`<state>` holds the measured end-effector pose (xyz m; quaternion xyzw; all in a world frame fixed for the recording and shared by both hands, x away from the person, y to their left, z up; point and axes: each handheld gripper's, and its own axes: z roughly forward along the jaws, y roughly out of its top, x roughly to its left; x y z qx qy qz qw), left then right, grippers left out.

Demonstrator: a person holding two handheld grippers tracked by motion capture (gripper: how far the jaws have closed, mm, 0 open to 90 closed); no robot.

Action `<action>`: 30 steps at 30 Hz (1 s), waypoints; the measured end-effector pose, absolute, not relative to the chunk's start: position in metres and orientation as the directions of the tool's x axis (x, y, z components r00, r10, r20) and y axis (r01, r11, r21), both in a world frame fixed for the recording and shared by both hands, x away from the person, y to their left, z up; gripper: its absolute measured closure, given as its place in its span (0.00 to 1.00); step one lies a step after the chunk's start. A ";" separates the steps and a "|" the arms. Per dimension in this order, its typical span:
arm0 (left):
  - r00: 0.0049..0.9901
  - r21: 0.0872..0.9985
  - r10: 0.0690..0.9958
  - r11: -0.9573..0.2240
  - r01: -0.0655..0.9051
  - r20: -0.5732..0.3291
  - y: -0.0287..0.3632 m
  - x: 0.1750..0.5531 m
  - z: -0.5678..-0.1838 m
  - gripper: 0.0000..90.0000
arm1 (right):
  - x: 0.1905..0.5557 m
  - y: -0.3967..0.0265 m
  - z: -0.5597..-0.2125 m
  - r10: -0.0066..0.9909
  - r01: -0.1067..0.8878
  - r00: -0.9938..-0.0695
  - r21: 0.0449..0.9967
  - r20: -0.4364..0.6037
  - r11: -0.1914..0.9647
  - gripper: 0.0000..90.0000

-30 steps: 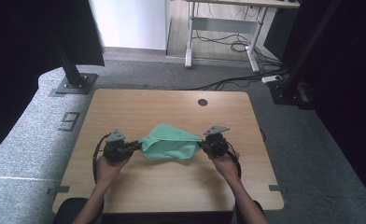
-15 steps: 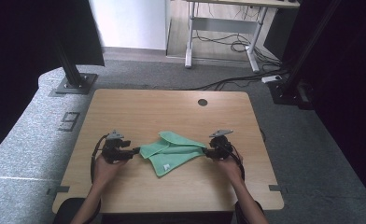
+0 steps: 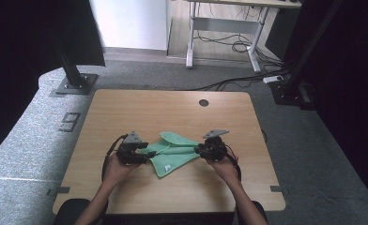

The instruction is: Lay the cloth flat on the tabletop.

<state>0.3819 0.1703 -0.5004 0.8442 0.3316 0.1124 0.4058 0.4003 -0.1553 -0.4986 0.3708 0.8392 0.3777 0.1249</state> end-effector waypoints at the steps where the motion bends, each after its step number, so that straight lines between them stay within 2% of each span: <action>1: 0.755 0.749 0.652 -0.466 0.471 -0.069 0.167 0.383 -0.505 0.48 | 0.400 -0.155 -0.499 0.717 0.528 -0.694 0.726 0.071 0.440 0.76; 3: 0.759 0.709 0.650 -0.519 0.478 -0.036 0.162 0.384 -0.519 0.49 | 0.398 -0.138 -0.508 0.690 0.519 -0.721 0.715 0.072 0.468 0.75; 4: 0.759 0.709 0.650 -0.519 0.478 -0.036 0.162 0.384 -0.519 0.55 | 0.398 -0.138 -0.508 0.690 0.519 -0.721 0.715 0.072 0.468 0.75; 5: 0.755 0.693 0.655 -0.539 0.480 -0.013 0.161 0.385 -0.522 0.55 | 0.397 -0.133 -0.513 0.682 0.520 -0.727 0.710 0.075 0.476 0.74; 6: 0.753 0.682 0.658 -0.551 0.482 0.000 0.161 0.386 -0.525 0.70 | 0.396 -0.124 -0.521 0.671 0.520 -0.738 0.698 0.075 0.493 0.74; 8: 0.745 0.682 0.667 -0.542 0.492 -0.007 0.165 0.388 -0.527 0.82 | 0.395 -0.121 -0.525 0.666 0.520 -0.743 0.690 0.075 0.503 0.74; 13: 0.677 0.741 0.736 -0.437 0.509 -0.031 0.187 0.390 -0.516 0.92 | 0.391 -0.118 -0.537 0.659 0.513 -0.751 0.670 0.048 0.537 0.74; 17: 0.647 0.765 0.759 -0.374 0.524 -0.072 0.200 0.391 -0.510 0.93 | 0.391 -0.124 -0.537 0.660 0.518 -0.750 0.663 0.047 0.541 0.73; 18: 0.667 0.762 0.740 -0.384 0.522 -0.085 0.198 0.391 -0.509 0.87 | 0.391 -0.125 -0.537 0.661 0.520 -0.749 0.663 0.052 0.538 0.72; 19: 0.694 0.761 0.714 -0.401 0.509 -0.088 0.194 0.390 -0.509 0.71 | 0.391 -0.127 -0.537 0.661 0.525 -0.748 0.665 0.063 0.531 0.72; 20: 0.712 0.765 0.697 -0.414 0.493 -0.081 0.190 0.388 -0.509 0.71 | 0.391 -0.127 -0.537 0.661 0.525 -0.748 0.665 0.063 0.531 0.72; 21: 0.742 0.767 0.666 -0.436 0.470 -0.076 0.181 0.385 -0.510 0.62 | 0.391 -0.127 -0.537 0.660 0.525 -0.748 0.665 0.064 0.531 0.71; 24: 0.781 0.727 0.624 -0.533 0.433 -0.008 0.160 0.381 -0.516 0.59 | 0.391 -0.126 -0.537 0.656 0.521 -0.752 0.663 0.058 0.538 0.70; 26: 0.781 0.680 0.623 -0.592 0.432 0.045 0.151 0.380 -0.524 0.59 | 0.390 -0.127 -0.537 0.657 0.523 -0.751 0.663 0.060 0.536 0.70; 28: 0.762 0.657 0.647 -0.592 0.466 0.042 0.151 0.383 -0.535 0.74 | 0.390 -0.128 -0.537 0.656 0.523 -0.752 0.666 0.067 0.532 0.70; 29: 0.748 0.668 0.664 -0.554 0.497 -0.005 0.156 0.385 -0.534 0.83 | 0.390 -0.131 -0.538 0.652 0.522 -0.755 0.669 0.073 0.529 0.70; 30: 0.748 0.668 0.664 -0.554 0.497 -0.005 0.156 0.385 -0.534 0.90 | 0.390 -0.131 -0.538 0.652 0.522 -0.755 0.669 0.073 0.529 0.70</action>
